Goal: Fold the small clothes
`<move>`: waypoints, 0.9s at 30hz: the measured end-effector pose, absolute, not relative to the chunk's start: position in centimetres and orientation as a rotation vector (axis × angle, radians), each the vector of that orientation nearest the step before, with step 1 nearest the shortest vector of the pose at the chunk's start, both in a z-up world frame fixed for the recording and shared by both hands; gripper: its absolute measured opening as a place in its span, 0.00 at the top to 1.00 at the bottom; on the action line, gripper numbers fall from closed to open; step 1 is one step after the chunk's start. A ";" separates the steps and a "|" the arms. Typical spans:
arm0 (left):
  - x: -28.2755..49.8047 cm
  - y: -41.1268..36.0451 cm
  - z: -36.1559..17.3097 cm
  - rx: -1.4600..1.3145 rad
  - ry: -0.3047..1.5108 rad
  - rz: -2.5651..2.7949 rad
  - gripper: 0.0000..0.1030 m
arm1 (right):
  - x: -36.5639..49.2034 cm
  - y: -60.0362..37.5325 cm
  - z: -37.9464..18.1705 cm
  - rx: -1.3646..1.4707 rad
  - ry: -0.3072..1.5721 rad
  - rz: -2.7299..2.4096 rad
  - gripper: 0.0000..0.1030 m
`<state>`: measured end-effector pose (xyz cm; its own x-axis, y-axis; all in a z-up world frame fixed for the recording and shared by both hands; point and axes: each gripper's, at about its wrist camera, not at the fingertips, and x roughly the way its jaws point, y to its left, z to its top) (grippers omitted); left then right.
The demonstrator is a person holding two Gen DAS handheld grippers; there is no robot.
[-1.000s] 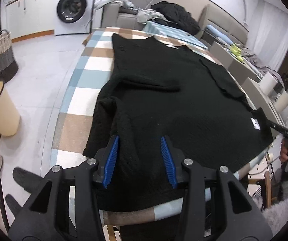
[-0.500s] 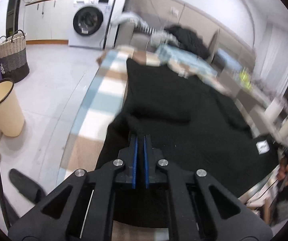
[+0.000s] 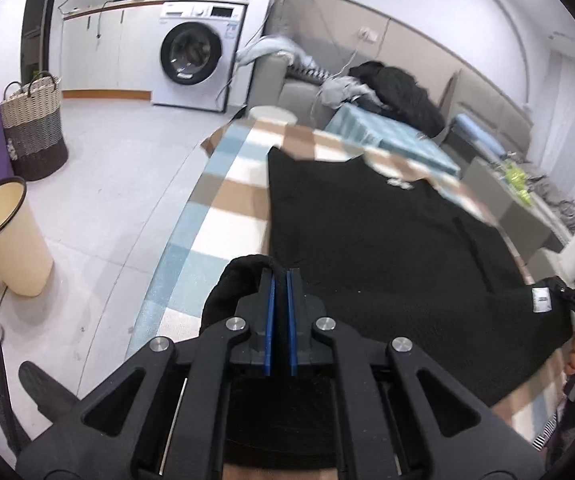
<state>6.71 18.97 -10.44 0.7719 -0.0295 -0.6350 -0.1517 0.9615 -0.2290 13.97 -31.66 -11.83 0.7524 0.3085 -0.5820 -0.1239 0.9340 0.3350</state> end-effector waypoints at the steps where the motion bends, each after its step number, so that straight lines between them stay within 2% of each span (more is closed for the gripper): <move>1: 7.3 18.9 -11.1 -0.266 0.712 0.075 0.97 | 14.6 -31.6 -12.7 0.273 0.719 0.222 0.89; 3: 7.5 19.2 -12.0 -0.269 0.753 0.094 0.93 | 15.2 -31.8 -13.6 0.260 0.780 0.203 0.87; 4: 7.3 19.3 -12.4 -0.271 0.759 0.097 0.86 | 14.9 -32.3 -14.1 0.280 0.804 0.214 0.80; 5: 6.9 19.4 -12.6 -0.275 0.757 0.097 0.74 | 14.5 -32.5 -14.3 0.287 0.809 0.217 0.74; 6: 6.5 19.6 -12.7 -0.275 0.757 0.102 0.63 | 13.6 -33.2 -14.4 0.293 0.802 0.212 0.59; 7: 5.9 19.8 -13.0 -0.275 0.764 0.116 0.49 | 12.9 -33.7 -14.5 0.292 0.794 0.207 0.48; 8: 5.5 19.9 -13.2 -0.277 0.772 0.120 0.43 | 12.2 -34.1 -14.6 0.291 0.789 0.205 0.46; 10: 5.0 20.1 -13.9 -0.280 0.780 0.113 0.41 | 11.1 -35.1 -15.4 0.307 0.820 0.231 0.46; 16: 5.7 19.3 -15.8 -0.287 0.847 0.069 0.42 | 10.1 -34.7 -16.9 0.334 0.829 0.311 0.48; 17: 6.0 19.0 -15.9 -0.279 0.847 0.071 0.47 | 10.3 -34.2 -16.9 0.324 0.823 0.321 0.52; 18: 6.2 18.8 -16.0 -0.271 0.848 0.074 0.51 | 10.2 -33.8 -16.8 0.313 0.819 0.323 0.63; 20: 6.8 18.6 -16.3 -0.277 0.864 0.061 0.72 | 10.7 -32.8 -16.8 0.279 0.819 0.339 0.70; 22: 7.0 18.3 -16.6 -0.276 0.874 0.043 0.78 | 11.1 -32.1 -16.9 0.250 0.830 0.340 0.78; 24: 6.9 17.7 -16.6 -0.240 0.875 0.040 0.81 | 11.1 -31.9 -16.8 0.241 0.831 0.345 0.82; 27: 6.3 17.0 -16.4 -0.194 0.881 0.034 0.83 | 10.7 -31.7 -16.7 0.220 0.856 0.351 0.83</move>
<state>6.33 16.96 -16.40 0.6368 -0.0504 -0.7694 -0.1094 0.9818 -0.1550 10.70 -31.70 -16.71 0.6032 0.3874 -0.6972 -0.2132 0.9206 0.3271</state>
